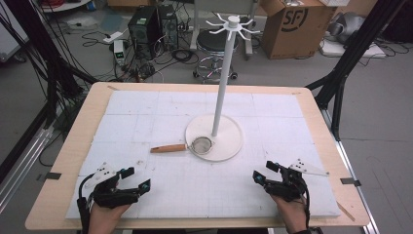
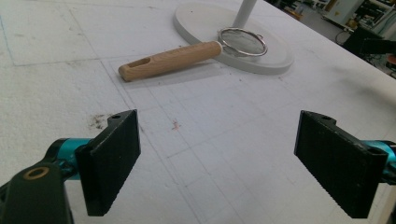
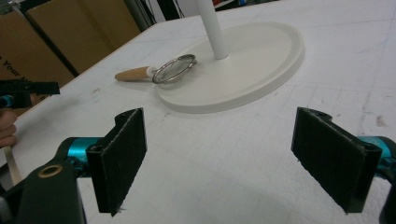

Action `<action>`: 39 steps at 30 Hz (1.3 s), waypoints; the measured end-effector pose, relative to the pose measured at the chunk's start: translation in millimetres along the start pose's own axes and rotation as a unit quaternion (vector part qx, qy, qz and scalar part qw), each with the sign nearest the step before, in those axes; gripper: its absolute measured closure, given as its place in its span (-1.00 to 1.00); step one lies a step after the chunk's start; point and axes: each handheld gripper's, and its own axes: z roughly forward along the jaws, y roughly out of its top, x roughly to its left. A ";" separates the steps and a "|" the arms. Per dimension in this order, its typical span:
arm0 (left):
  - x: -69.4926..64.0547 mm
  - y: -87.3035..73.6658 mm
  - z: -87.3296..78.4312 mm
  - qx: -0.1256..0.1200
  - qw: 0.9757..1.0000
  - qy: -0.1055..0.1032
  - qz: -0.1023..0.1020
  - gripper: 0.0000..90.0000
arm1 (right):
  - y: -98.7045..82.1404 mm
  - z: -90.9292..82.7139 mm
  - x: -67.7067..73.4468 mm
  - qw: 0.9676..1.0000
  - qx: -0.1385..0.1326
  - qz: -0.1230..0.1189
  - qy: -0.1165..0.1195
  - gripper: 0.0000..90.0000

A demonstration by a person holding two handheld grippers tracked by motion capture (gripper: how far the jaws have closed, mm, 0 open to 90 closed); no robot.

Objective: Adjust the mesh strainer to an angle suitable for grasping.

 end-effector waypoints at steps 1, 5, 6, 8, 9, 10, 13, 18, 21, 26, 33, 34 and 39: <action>0.0 -0.1 0.1 0.000 1.000 0.000 -0.001 -0.67 | 0.2 0.8 1.4 1.000 0.000 -0.001 0.005 -0.62; -1.9 -0.7 0.0 0.000 1.000 0.000 -0.001 -0.67 | 1.3 3.9 4.3 1.000 0.002 -0.002 0.012 -0.62; -1.9 -0.7 -0.1 0.000 1.000 -0.002 0.000 -0.67 | 1.7 5.0 4.3 1.000 0.002 -0.003 0.012 -0.62; -1.7 -1.0 -0.6 0.000 1.000 -0.002 -0.003 -0.67 | 3.3 7.3 4.5 1.000 0.001 0.003 0.016 -0.60; -1.7 -1.0 -0.6 0.000 1.000 -0.002 -0.003 -0.67 | 4.2 8.0 4.6 1.000 0.000 0.002 0.017 -0.58; -1.1 -1.0 -1.7 -0.002 1.000 -0.001 -0.005 -0.67 | 5.8 8.7 5.6 1.000 -0.001 0.004 0.018 -0.49; -0.2 -1.0 -2.1 -0.001 1.000 0.001 -0.004 -0.67 | 8.8 9.7 7.1 1.000 -0.001 0.003 0.026 -0.24; -1.0 -1.6 -2.0 -0.002 1.000 -0.001 -0.005 -0.67 | 14.0 15.0 10.4 0.999 -0.001 0.007 0.046 0.08; -0.9 -1.6 -2.3 -0.002 1.000 -0.001 -0.005 -0.67 | 19.3 20.4 14.1 0.998 -0.002 0.010 0.054 0.33; -0.6 -1.8 -2.3 -0.002 1.000 -0.001 -0.006 -0.67 | 28.3 29.8 20.3 0.997 -0.009 0.008 0.076 0.74; 1.5 -1.1 -4.8 -0.006 1.000 0.000 -0.008 -0.67 | 36.1 48.9 28.3 0.995 0.005 0.024 0.101 0.99; 1.3 -1.0 -4.7 -0.005 1.000 0.000 -0.007 -0.67 | 37.6 52.5 30.0 0.994 0.010 0.025 0.104 0.99; 0.6 -1.0 -3.5 -0.002 1.000 -0.003 -0.005 -0.67 | 44.4 69.3 36.3 0.992 0.030 0.033 0.117 0.99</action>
